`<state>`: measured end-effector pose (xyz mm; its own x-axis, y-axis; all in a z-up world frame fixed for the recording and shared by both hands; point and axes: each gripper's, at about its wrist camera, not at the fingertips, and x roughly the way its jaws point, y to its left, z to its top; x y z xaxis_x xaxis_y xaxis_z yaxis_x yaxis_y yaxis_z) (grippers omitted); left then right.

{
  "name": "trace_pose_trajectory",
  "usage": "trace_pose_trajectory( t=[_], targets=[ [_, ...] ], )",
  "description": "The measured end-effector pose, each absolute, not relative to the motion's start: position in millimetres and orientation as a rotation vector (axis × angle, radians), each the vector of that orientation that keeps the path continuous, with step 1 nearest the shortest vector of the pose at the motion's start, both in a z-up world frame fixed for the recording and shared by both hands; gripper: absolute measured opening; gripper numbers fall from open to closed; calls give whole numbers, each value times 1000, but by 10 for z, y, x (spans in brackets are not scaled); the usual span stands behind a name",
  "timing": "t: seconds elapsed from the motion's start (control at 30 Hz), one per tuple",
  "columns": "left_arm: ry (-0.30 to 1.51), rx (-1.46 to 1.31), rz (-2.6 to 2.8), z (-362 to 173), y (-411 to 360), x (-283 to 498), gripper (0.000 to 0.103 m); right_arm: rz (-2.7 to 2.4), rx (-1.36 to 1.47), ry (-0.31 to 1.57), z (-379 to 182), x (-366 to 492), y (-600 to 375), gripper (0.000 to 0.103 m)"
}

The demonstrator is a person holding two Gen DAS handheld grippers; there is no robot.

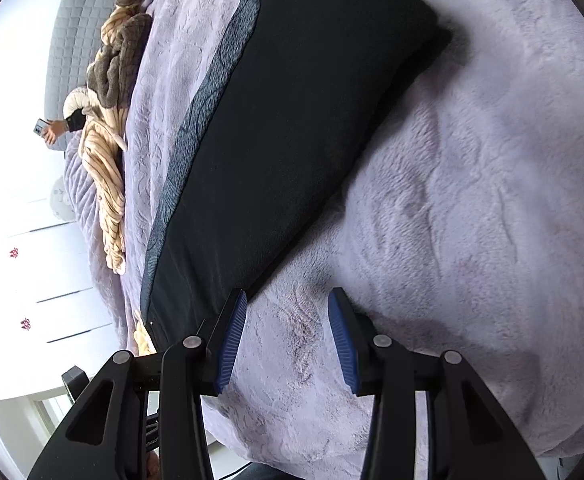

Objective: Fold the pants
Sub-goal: 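Release the pants and straighten the folded strip with both tools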

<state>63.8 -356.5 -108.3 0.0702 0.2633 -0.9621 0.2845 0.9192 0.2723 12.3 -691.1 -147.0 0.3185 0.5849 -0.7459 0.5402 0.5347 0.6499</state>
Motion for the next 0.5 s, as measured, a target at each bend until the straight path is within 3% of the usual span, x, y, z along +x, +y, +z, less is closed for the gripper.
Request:
trace_pose_trajectory(
  t=[0.5],
  targets=[
    [1505, 339, -82, -1510, -4147, 1067, 103, -12, 1174, 1151, -1645, 235, -7167, 50]
  ],
)
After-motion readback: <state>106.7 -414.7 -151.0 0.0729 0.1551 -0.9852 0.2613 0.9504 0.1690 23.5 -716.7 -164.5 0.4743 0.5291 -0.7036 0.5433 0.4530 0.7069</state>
